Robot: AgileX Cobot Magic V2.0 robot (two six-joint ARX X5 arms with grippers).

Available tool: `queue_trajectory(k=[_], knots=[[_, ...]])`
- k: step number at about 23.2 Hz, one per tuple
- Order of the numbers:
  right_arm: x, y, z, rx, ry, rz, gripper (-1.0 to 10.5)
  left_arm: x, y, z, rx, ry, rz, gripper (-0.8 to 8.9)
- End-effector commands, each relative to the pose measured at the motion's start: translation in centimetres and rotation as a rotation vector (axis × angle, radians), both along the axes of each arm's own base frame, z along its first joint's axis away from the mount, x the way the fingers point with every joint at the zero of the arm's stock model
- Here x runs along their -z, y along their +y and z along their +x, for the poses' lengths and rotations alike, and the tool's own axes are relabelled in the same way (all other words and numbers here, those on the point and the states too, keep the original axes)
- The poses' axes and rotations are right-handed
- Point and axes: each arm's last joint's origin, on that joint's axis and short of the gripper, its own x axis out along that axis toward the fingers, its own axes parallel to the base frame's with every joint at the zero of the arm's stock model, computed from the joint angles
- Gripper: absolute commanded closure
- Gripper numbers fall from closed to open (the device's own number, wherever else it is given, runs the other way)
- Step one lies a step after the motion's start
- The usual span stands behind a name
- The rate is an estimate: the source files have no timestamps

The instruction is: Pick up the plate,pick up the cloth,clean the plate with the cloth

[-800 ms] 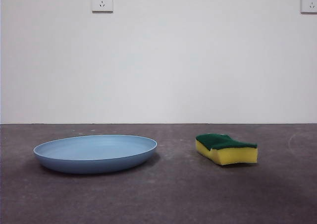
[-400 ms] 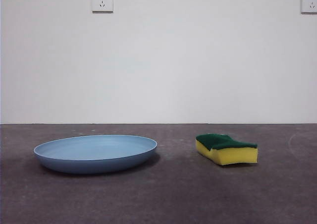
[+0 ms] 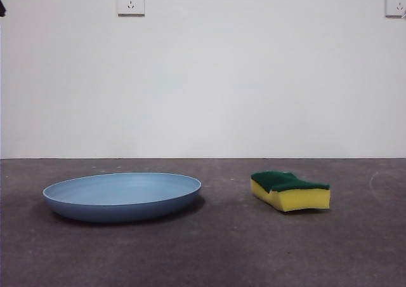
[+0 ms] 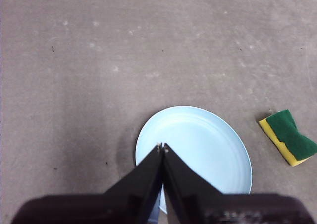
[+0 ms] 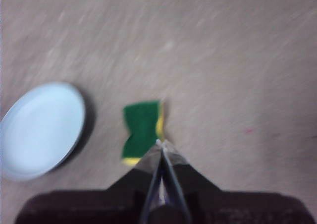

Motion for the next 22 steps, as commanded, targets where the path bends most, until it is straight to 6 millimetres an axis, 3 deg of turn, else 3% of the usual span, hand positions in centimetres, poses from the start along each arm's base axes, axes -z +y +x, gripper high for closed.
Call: queue_trajectory(k=[1,3,5,6,12,18,22], knots=[[0.4,0.3,1.1,-0.064,0.042,0.01,8.8,0.0,-0.1,0.7,0.029,0.019,-0.004,8.03],[0.9,0.4,1.7,-0.079,0.072,0.023,7.4,0.3,-0.2,1.1,0.044,0.035,-0.012,7.02],[1.4,0.5,2.3,-0.076,0.106,0.025,4.7,0.7,-0.2,1.5,0.045,0.06,-0.012,4.44],[1.5,0.5,2.4,-0.075,0.115,0.025,4.1,0.8,-0.3,1.7,0.048,0.069,-0.013,4.24],[1.6,0.5,2.4,-0.074,0.124,0.028,4.1,3.4,-0.7,5.7,0.082,0.156,-0.036,4.37],[1.5,0.5,2.4,-0.046,0.14,0.058,4.1,9.7,-1.8,10.7,0.103,0.371,-0.028,4.37],[1.6,0.5,2.3,-0.046,0.151,0.057,4.1,13.1,-2.7,12.6,0.121,0.45,-0.017,4.37]])
